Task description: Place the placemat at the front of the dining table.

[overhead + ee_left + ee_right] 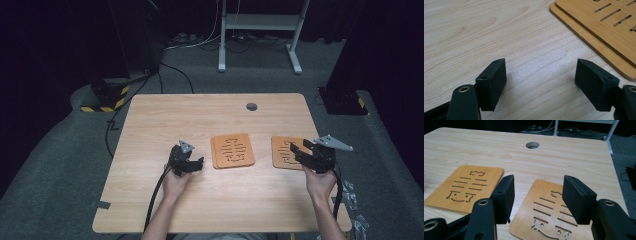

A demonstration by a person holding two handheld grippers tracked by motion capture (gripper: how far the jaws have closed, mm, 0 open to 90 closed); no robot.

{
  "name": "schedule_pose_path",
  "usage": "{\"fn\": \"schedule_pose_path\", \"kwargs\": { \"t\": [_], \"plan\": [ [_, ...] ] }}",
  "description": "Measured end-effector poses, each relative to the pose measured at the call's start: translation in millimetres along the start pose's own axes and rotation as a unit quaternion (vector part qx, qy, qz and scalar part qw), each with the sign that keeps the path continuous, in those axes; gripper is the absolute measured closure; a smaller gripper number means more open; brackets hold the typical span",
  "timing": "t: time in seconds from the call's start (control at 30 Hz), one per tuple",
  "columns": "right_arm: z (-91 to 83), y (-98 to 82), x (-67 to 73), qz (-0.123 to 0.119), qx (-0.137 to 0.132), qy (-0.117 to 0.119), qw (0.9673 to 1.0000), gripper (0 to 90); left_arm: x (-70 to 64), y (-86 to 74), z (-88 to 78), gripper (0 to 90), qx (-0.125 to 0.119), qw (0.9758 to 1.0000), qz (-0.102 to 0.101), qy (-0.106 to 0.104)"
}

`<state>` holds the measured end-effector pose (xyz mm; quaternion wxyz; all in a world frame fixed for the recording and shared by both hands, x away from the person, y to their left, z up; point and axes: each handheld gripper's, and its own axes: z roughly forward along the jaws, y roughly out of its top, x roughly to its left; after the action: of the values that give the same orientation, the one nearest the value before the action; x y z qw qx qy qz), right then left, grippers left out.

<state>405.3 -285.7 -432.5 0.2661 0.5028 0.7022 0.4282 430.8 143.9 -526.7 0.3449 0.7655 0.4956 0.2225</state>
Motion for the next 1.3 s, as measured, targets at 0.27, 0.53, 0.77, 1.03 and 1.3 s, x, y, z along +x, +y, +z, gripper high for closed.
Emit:
{"fn": "schedule_pose_path", "kwargs": {
  "t": [0.27,0.53,0.77,1.03,1.3],
  "plan": [
    [0.0,-4.6,8.4,-0.006,0.002,0.013,0.9999,43.7,0.0,0.0,0.0,25.4,0.0,1.0,0.0,0.0],
    [0.6,-9.0,17.7,-0.008,0.004,0.03,0.9995,43.7,0.0,0.0,0.0,25.4,0.0,1.0,0.0,0.0],
    [3.1,-13.9,29.4,-0.012,0.007,0.049,0.9987,43.7,-0.1,0.0,0.0,25.4,0.0,1.0,0.0,0.0],
    [5.5,-19.9,36.1,-0.01,0.012,0.061,0.9981,43.7,-0.1,-0.1,0.0,25.4,0.0,1.0,0.0,0.0],
    [7.6,-27.8,43.5,-0.01,0.02,0.074,0.997,43.8,-0.1,0.0,0.0,25.4,0.0,1.0,0.0,0.0]
  ]
}}
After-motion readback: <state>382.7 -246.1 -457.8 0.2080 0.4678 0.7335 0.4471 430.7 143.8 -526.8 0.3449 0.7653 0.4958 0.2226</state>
